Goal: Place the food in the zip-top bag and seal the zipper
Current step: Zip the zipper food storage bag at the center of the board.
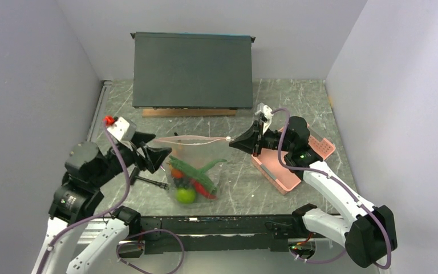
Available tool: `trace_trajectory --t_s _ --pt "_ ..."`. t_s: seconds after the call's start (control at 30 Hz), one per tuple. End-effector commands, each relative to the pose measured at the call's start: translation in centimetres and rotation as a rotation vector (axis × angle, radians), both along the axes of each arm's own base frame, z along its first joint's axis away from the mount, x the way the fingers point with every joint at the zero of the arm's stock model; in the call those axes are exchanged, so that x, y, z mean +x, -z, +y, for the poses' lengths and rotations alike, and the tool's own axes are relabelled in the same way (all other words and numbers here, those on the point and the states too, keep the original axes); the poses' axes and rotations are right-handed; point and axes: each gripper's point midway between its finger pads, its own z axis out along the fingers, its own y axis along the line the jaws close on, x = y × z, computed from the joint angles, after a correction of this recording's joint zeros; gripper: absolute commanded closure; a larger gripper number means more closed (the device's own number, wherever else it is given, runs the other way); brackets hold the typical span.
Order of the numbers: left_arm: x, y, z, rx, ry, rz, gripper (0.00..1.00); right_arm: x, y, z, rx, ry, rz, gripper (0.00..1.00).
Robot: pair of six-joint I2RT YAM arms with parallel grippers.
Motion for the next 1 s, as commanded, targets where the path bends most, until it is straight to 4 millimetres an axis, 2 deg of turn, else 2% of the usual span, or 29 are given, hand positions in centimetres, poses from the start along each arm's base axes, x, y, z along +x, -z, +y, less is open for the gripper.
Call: trace_trajectory --t_s 0.0,0.1,0.17,0.33,0.47,0.53,0.63,0.8,0.97 --pt "-0.4 -5.1 -1.7 0.03 0.136 -0.083 0.16 0.0 -2.8 0.5 0.019 -0.043 0.019 1.0" --pt "0.4 -6.6 -4.3 0.047 0.24 -0.085 0.16 -0.5 -3.7 0.5 0.024 -0.065 0.024 1.0" --pt "0.9 -6.7 -6.5 0.125 0.3 -0.124 0.16 -0.8 -4.2 0.4 0.028 -0.064 0.01 1.0" --pt "2.3 -6.0 -12.2 0.275 0.457 -0.135 0.18 -0.9 -4.9 0.1 0.044 -0.039 -0.029 1.0" --pt "3.5 -4.0 -15.4 0.344 0.573 -0.133 0.19 -1.3 -5.2 -0.2 0.057 -0.021 -0.049 1.0" --pt "4.1 -3.1 -16.3 0.369 0.609 -0.13 0.19 -1.7 -5.2 0.0 0.051 -0.059 -0.05 1.0" --pt "4.5 -2.4 -17.4 0.401 0.671 -0.12 0.26 -2.0 -5.0 0.3 0.04 -0.074 -0.055 1.0" --pt "3.1 -2.2 -18.9 0.36 0.79 -0.112 0.34 -2.0 -4.5 0.9 0.015 -0.081 -0.04 1.0" --pt "2.1 -1.5 -19.2 0.365 0.846 -0.095 0.46 -2.2 -4.5 1.2 0.007 -0.087 -0.041 1.0"
